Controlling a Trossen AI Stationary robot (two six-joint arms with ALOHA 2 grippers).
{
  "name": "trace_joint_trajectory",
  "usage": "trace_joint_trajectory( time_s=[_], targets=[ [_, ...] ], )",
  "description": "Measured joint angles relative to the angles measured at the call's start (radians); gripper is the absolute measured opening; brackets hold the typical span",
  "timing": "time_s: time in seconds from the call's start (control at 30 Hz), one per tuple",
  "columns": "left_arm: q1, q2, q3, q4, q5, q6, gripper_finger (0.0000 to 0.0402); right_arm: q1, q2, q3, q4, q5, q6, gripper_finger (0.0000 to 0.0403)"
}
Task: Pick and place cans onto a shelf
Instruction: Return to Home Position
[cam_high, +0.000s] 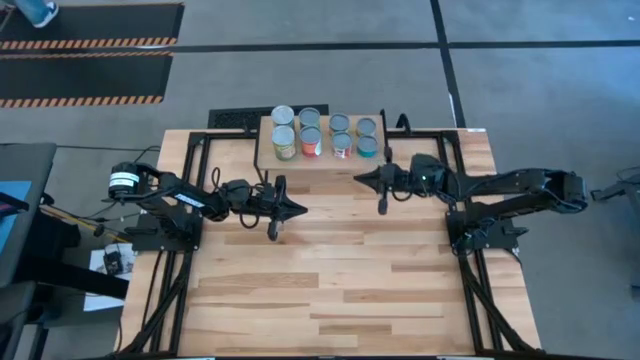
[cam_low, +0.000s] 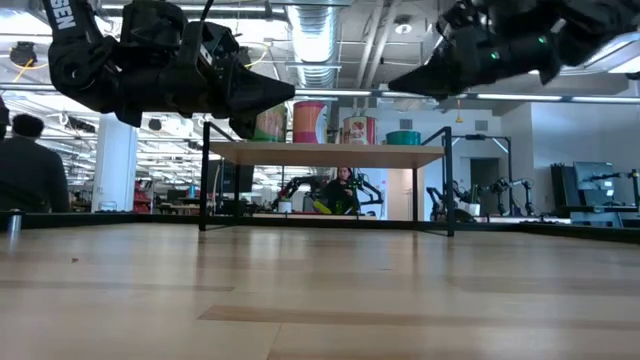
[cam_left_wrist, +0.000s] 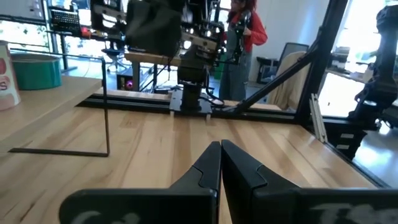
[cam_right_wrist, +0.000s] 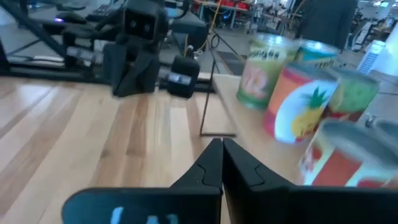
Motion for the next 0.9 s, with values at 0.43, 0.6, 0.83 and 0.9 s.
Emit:
trace_joint_trajectory(
  time_s=[0.43,0.6,0.83,0.9],
  targets=[
    [0.023,0.000,0.000,-0.059,-0.001,0.004,0.0000,0.007,-0.221,-0.283,0.192,0.043,0.019,0.0014],
    [0.031,0.000,0.000,-0.069,-0.001,-0.010,0.0000,0.007,-0.338,-0.374,0.193,0.088,0.018,0.0014],
    [0.031,-0.011,0.000,-0.081,0.000,-0.008,0.0000,0.016,-0.473,-0.483,0.214,0.128,0.043,0.0012],
    [0.031,-0.030,-0.001,-0.089,0.000,0.001,0.0000,0.016,-0.521,-0.505,0.195,0.134,0.064,0.0012]
  ],
)
